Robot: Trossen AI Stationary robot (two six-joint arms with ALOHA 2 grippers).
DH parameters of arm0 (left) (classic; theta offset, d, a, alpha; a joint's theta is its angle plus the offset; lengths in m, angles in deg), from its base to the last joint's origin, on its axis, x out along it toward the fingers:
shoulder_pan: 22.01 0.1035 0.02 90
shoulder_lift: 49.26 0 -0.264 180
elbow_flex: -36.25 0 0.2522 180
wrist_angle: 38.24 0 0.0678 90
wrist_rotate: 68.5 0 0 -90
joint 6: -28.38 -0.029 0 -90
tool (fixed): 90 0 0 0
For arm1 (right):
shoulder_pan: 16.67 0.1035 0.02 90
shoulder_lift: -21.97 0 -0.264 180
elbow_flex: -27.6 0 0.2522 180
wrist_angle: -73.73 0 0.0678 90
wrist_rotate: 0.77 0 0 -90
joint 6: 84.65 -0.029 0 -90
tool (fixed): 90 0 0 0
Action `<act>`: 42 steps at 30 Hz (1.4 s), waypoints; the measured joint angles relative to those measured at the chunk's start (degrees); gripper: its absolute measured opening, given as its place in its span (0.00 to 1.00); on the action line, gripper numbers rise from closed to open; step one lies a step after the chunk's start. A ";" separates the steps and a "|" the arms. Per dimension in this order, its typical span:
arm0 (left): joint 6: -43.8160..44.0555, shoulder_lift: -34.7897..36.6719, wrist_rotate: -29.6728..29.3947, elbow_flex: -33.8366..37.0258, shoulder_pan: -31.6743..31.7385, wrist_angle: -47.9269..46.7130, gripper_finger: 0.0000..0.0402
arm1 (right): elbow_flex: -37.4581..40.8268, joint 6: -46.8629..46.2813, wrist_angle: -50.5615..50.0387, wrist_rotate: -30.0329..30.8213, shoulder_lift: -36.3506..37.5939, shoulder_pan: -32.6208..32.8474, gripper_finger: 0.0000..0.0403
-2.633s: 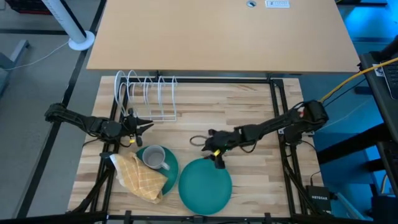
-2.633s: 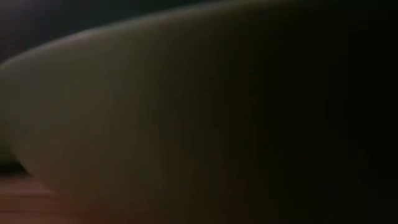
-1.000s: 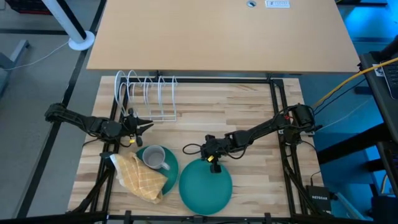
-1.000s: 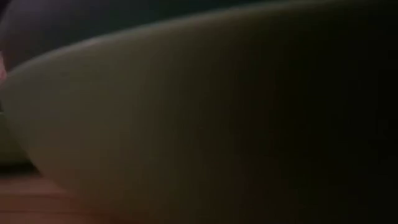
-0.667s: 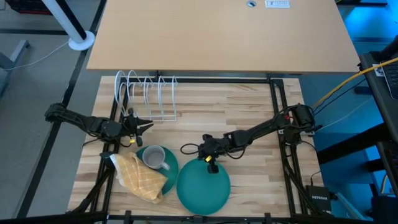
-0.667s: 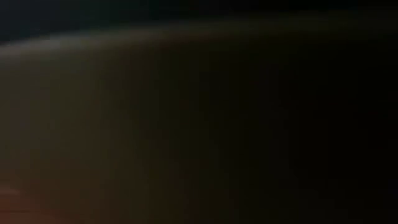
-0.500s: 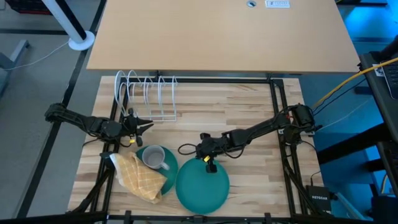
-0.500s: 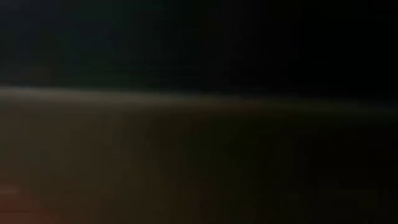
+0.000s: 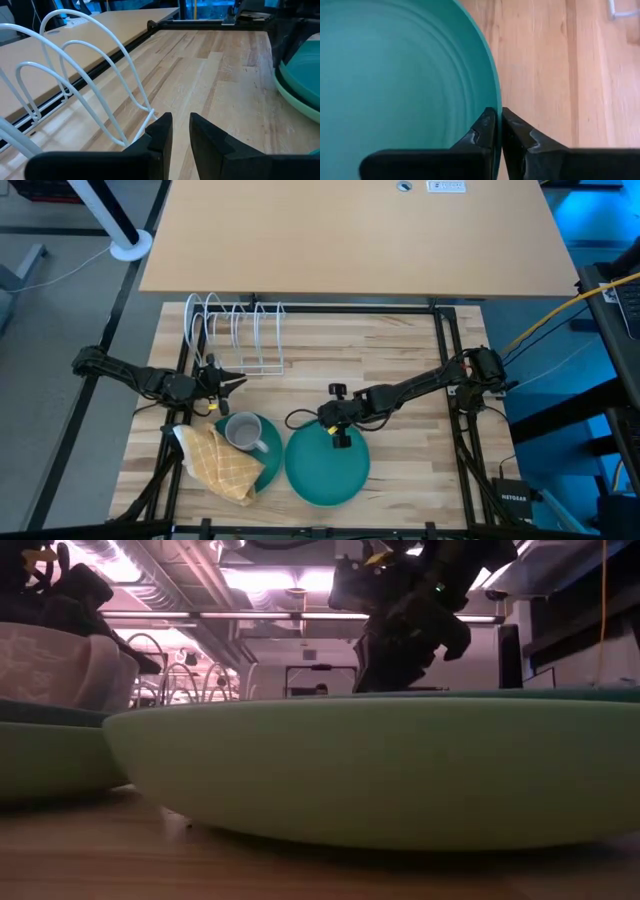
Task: Sort dishes
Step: Put the right dark green plate into the dish rack
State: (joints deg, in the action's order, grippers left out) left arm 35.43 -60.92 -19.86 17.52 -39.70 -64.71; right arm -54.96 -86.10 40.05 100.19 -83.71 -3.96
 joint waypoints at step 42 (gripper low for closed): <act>0.00 0.00 0.00 0.00 0.00 0.00 0.15 | -21.57 14.95 -15.68 8.01 0.17 0.02 0.02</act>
State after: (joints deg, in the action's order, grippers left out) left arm 35.43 -60.92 -19.86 17.52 -39.69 -64.71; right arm -76.53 -71.15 24.38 108.20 -83.54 -3.93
